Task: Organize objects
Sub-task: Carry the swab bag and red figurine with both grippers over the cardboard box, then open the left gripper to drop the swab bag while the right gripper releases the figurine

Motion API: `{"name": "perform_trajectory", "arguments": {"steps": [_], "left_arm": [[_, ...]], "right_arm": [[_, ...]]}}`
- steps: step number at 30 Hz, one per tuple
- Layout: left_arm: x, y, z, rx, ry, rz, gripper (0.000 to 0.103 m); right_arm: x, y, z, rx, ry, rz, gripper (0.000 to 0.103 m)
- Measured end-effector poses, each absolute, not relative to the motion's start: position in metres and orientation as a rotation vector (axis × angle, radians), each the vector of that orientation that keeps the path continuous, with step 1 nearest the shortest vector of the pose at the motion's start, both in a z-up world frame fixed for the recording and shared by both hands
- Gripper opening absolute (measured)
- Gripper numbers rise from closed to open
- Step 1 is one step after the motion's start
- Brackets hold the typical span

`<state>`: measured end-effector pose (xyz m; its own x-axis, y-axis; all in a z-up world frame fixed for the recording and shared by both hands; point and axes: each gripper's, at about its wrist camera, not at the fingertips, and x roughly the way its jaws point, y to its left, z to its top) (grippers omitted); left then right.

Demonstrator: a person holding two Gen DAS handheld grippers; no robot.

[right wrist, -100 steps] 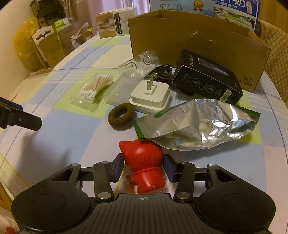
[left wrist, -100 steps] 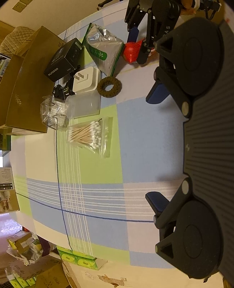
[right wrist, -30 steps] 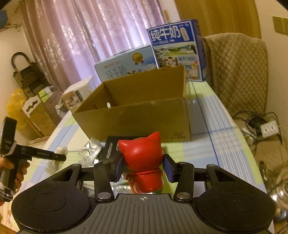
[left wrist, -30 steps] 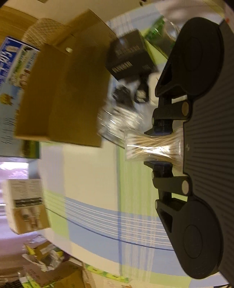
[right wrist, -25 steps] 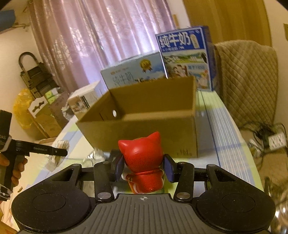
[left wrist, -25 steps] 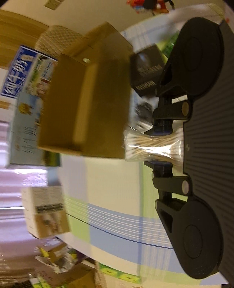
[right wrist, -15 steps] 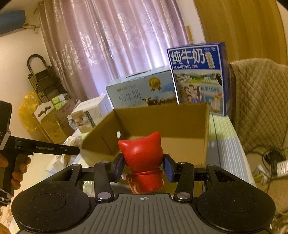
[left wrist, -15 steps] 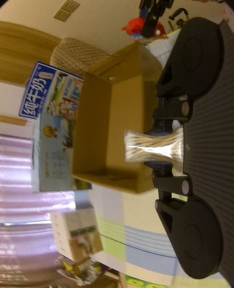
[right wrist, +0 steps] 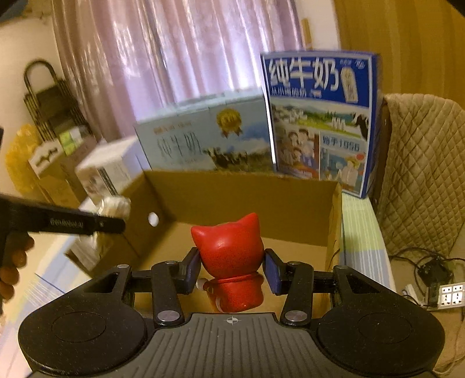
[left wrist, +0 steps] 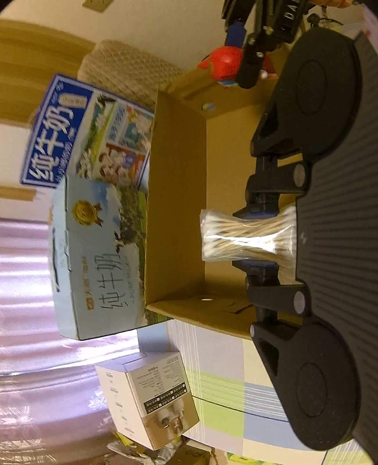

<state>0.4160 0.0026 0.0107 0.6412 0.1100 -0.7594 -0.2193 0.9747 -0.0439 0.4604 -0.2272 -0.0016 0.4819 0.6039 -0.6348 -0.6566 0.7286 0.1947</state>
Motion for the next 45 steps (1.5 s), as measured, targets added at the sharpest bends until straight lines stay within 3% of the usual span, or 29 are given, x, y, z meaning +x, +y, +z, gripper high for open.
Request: {"name": "perform_trajectory", "arguments": {"steps": [22, 29, 40, 45], "left_arm": [[0.473, -0.011, -0.075, -0.129, 1.119, 0.143, 0.023], [0.474, -0.017, -0.071, -0.124, 1.135, 0.111, 0.046], [0.468, -0.02, -0.058, -0.115, 1.113, 0.127, 0.059], [0.463, -0.017, -0.049, -0.119, 1.093, 0.132, 0.062]], "right_arm": [[0.498, -0.179, -0.07, -0.206, 1.069, 0.782, 0.043], [0.5, -0.177, -0.069, -0.196, 1.085, 0.787, 0.043], [0.499, -0.175, -0.068, -0.2, 1.082, 0.796, 0.043], [0.502, -0.179, -0.066, -0.15, 1.086, 0.809, 0.053]]}}
